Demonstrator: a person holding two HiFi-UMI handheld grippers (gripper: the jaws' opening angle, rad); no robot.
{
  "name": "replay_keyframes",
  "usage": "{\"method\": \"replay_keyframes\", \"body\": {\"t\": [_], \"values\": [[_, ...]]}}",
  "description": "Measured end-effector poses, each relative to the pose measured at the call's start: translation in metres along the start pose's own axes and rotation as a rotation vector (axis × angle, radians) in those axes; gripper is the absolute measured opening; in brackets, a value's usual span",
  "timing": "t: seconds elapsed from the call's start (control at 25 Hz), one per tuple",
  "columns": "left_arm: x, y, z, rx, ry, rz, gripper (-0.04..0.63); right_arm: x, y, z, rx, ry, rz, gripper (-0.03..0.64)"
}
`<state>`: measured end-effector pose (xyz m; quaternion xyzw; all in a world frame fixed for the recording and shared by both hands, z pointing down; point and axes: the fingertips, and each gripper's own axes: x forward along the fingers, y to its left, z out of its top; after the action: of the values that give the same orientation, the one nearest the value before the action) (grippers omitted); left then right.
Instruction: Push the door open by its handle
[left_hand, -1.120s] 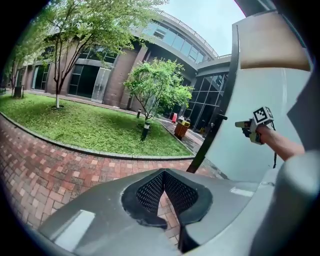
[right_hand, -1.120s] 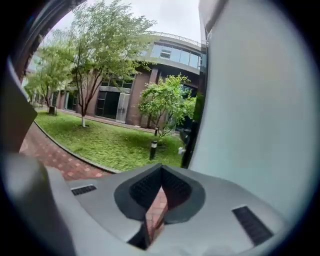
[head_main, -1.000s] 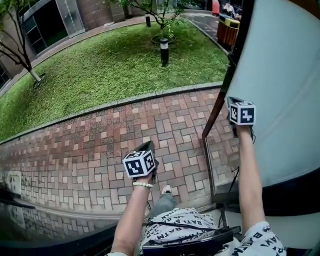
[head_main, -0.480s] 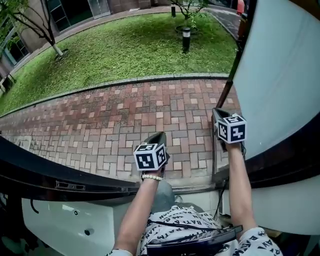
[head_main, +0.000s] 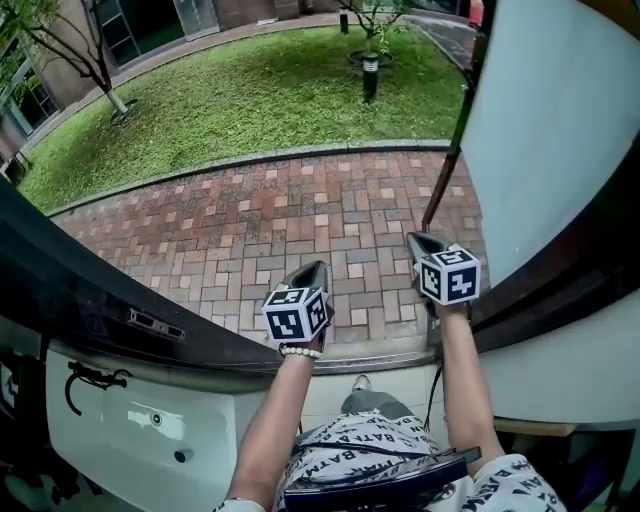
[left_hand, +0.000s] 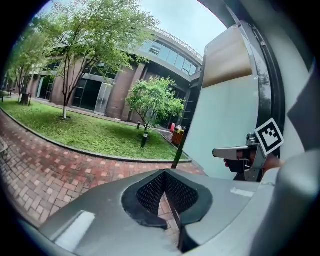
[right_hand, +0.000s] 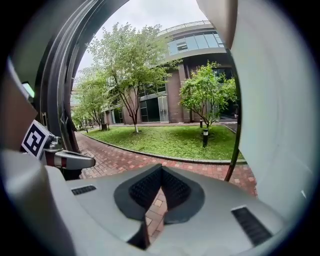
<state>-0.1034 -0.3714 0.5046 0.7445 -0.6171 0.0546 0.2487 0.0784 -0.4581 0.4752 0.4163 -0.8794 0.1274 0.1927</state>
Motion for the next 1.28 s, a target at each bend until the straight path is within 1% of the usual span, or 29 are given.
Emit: {"method": "replay_keyframes", "body": {"t": [0.16, 0.36, 0.48, 0.68, 0.8, 0.96, 1.08, 1.28], "values": [[-0.039, -0.007, -0.012, 0.022, -0.003, -0.042, 0.005, -0.027, 0.039, -0.02, 0.007, 0.004, -0.009, 0.005], [-0.096, -0.014, -0.04, 0.027, -0.007, -0.08, 0.005, -0.073, 0.088, -0.047, 0.003, 0.005, -0.021, 0.005], [-0.129, -0.015, -0.058, 0.02, 0.008, -0.109, 0.005, -0.1, 0.121, -0.061, -0.004, 0.017, -0.033, 0.005], [-0.179, -0.017, -0.099, 0.003, 0.05, -0.134, 0.005, -0.137, 0.17, -0.098, 0.003, 0.048, -0.037, 0.005], [-0.199, -0.021, -0.115, -0.013, 0.067, -0.142, 0.005, -0.155, 0.189, -0.11, 0.005, 0.057, -0.036, 0.006], [-0.227, -0.022, -0.122, -0.034, 0.044, -0.145, 0.005, -0.169, 0.21, -0.125, 0.001, 0.079, -0.026, 0.006], [-0.244, -0.022, -0.125, -0.047, 0.033, -0.144, 0.005, -0.172, 0.223, -0.128, -0.008, 0.086, -0.007, 0.006], [-0.272, -0.038, -0.149, -0.072, 0.016, -0.121, 0.005, -0.195, 0.238, -0.155, -0.024, 0.096, 0.033, 0.006]]}}
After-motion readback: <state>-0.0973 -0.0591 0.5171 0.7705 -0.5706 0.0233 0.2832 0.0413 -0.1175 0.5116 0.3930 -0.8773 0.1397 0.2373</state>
